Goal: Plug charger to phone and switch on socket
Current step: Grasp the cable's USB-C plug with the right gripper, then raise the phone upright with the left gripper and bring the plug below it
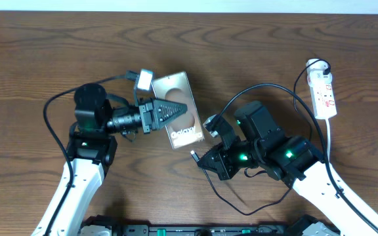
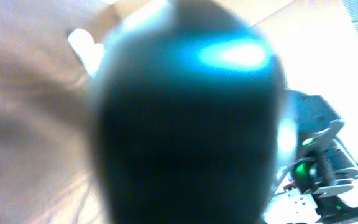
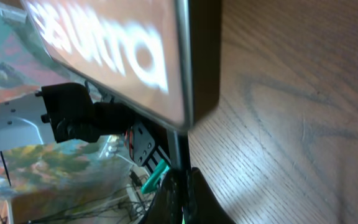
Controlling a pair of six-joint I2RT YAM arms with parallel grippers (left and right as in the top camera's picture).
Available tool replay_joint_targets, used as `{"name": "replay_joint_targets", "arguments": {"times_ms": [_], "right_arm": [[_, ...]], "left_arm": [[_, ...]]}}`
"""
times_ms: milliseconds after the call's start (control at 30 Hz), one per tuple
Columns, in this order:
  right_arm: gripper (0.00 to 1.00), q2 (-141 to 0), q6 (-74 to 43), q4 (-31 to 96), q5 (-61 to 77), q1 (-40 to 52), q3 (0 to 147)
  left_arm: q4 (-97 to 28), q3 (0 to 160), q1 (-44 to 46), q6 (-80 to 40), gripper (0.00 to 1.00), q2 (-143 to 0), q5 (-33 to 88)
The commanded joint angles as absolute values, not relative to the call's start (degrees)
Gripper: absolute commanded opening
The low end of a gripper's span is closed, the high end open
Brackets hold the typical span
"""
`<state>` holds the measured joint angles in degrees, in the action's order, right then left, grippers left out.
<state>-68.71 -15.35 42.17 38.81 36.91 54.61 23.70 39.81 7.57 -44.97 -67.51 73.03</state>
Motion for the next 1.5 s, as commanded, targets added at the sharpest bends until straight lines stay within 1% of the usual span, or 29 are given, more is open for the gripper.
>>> {"name": "replay_joint_targets", "arguments": {"times_ms": [0, 100, 167, 300, 467, 600, 700, 800, 933, 1033, 1267, 1467], "right_arm": [[0.01, -67.8, -14.3, 42.0, 37.9, 37.2, 54.1], [0.01, -67.7, -14.3, 42.3, 37.7, 37.1, 53.6], [0.01, -67.2, -14.3, 43.4, 37.7, 37.1, 53.6], [0.01, -63.3, -14.3, 46.4, 37.6, 37.1, 53.6], [0.01, -52.5, -14.3, 50.0, 35.3, 36.9, 53.5], [0.01, -44.3, -16.6, 48.8, 31.3, 36.9, 52.0], [0.01, -40.4, -19.7, 44.1, 30.8, 36.9, 48.6], [0.01, -38.8, -23.3, 35.0, 32.5, 36.9, 43.3], [0.01, -39.5, -23.8, 23.2, 36.4, 36.9, 36.8], [0.01, -40.6, -23.8, 15.9, 38.3, 36.9, 34.5], [0.01, -45.4, -24.8, 8.3, 39.8, 36.9, 34.4], [0.01, -50.9, -24.9, -0.9, 47.9, 35.6, 34.5]], "left_arm": [[32.4, 40.9, 7.1, -52.7, 0.08, -67.1, 72.2], [39.4, 40.9, 5.7, -56.9, 0.07, -67.1, 72.2], [41.6, 40.9, 4.4, -59.2, 0.07, -67.1, 71.9], [41.7, 40.9, 2.0, -60.4, 0.07, -67.1, 71.4], [41.7, 40.9, 1.3, -60.9, 0.07, -67.1, 71.3], [41.7, 40.9, 1.3, -62.6, 0.08, -67.1, 70.4], [41.8, 40.9, 1.3, -64.3, 0.07, -67.1, 69.7], [43.3, 40.9, 1.4, -66.1, 0.07, -67.1, 69.6], [48.6, 40.9, 1.4, -71.5, 0.08, -67.1, 69.6], [50.7, 40.9, 1.4, -73.8, 0.07, -67.1, 69.9], [53.5, 40.9, 2.3, -73.8, 0.07, -67.1, 72.7], [55.0, 40.9, 4.7, -72.9, 0.08, -67.1, 74.6]]}}
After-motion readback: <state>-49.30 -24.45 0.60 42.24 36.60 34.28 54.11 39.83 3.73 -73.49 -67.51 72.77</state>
